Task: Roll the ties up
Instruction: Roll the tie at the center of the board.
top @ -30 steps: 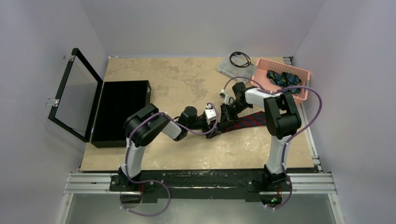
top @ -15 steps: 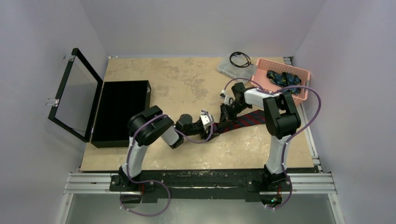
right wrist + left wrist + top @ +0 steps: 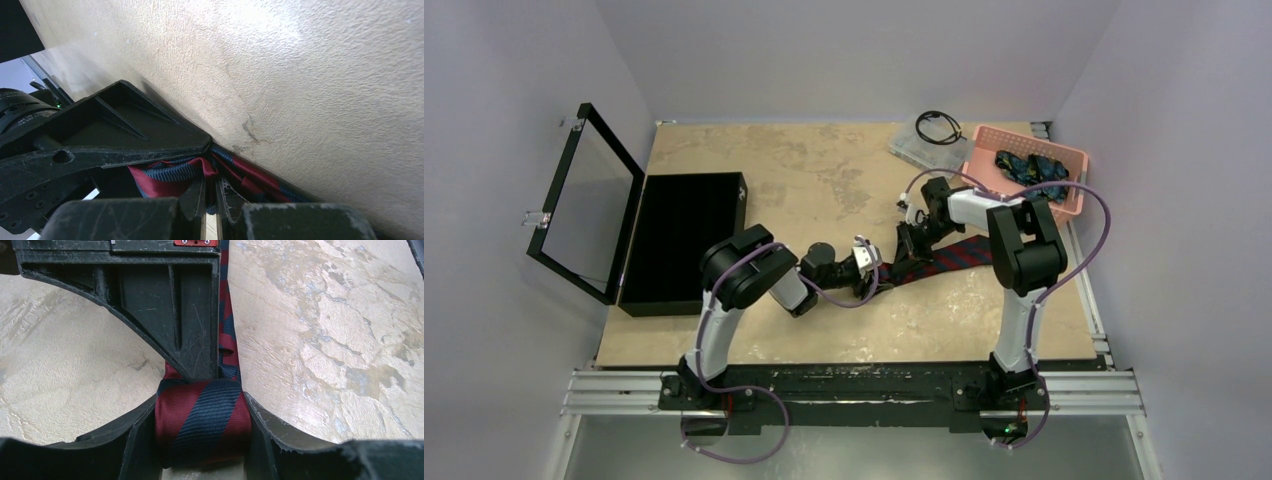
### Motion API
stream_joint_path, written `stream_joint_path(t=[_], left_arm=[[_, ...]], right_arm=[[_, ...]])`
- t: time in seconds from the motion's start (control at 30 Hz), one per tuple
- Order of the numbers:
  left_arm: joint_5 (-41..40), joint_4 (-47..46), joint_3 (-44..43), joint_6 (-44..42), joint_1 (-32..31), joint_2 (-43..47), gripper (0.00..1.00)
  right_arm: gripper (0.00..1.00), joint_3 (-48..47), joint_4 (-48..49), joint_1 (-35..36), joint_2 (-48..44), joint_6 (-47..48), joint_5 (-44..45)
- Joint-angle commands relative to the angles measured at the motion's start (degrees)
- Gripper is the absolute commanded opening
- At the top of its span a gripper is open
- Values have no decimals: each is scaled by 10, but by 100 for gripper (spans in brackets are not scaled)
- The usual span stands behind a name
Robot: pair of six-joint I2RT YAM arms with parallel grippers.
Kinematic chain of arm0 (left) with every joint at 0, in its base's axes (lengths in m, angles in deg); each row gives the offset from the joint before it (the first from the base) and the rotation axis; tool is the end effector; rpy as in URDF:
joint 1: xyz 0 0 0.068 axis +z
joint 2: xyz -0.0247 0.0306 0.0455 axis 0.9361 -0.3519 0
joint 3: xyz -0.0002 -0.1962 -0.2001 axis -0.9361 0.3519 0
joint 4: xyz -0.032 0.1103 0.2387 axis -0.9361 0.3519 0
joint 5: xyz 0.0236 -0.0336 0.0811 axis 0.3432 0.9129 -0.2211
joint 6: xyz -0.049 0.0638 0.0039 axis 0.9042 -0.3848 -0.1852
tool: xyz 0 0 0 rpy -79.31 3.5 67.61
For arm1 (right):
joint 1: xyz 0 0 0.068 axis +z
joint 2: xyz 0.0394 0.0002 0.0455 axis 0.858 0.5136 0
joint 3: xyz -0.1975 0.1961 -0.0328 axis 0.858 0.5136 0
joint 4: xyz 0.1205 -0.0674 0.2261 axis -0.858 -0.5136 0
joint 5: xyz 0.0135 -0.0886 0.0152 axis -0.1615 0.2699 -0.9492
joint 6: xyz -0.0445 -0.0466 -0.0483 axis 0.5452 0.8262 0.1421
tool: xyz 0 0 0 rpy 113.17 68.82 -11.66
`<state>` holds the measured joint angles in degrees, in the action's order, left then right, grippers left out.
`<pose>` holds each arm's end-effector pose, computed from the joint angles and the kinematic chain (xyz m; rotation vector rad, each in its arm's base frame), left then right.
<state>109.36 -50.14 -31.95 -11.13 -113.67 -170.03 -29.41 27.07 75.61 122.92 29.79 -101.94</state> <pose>0.2540 -0.2968 0.0783 1.0727 1.4969 -0.9940 0.3416 0.1468 0.0967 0.3067 -2.9010 -1.0333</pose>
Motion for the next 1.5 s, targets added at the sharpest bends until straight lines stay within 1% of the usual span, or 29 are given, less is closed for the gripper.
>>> stream_joint_path(t=[0.0,0.1,0.13,0.23,0.37,0.43,0.47,0.53,0.57,0.6,0.67,0.73,0.87,0.9,1.03,1.1,1.17,1.27,1.4,1.47], left_arm=[[3,99,-6,-35,-2,1,33],[-24,237,-26,-64,-3,51,27],[-29,270,-29,-75,-3,65,24],[-28,345,-37,-113,-1,104,19],[11,434,-64,-134,11,117,17],[13,493,-90,-157,15,117,16],[8,506,-97,-162,16,117,16],[0,571,-123,-186,16,118,15],[-3,585,-128,-194,17,119,14],[-5,598,-130,-205,17,120,13],[-9,628,-133,-224,17,125,11],[-10,662,-140,-242,17,127,9],[-14,729,-163,-273,19,121,6],[-16,754,-170,-281,19,118,6],[-22,796,-192,-301,23,112,5],[-23,811,-203,-303,24,108,5],[-25,820,-210,-302,24,105,5],[-29,830,-218,-296,24,102,5],[-31,837,-221,-294,24,99,5],[-31,838,-221,-293,24,97,6]], right_arm=[[0,26,76,10,70,35,174],[0,29,84,9,60,30,142],[0,33,86,10,55,25,136],[0,60,100,11,37,8,128],[0,119,143,12,8,-27,115],[0,134,157,13,5,-41,91],[3,135,161,14,5,-45,76],[21,122,162,14,8,-46,42],[26,110,158,12,10,-45,29],[28,96,144,8,11,-38,18],[29,68,119,-9,4,-19,-5],[32,44,87,-23,-15,11,-9],[45,1,17,-35,-51,59,-24],[46,-6,5,-40,-60,81,-28],[48,-6,-29,-57,-82,95,-61],[49,7,-26,-57,-89,88,-83],[54,26,3,-52,-92,46,-136],[56,26,30,-31,-79,14,-176],[57,22,71,-11,-63,-26,-185],[56,11,73,-1,-47,-28,-177]])
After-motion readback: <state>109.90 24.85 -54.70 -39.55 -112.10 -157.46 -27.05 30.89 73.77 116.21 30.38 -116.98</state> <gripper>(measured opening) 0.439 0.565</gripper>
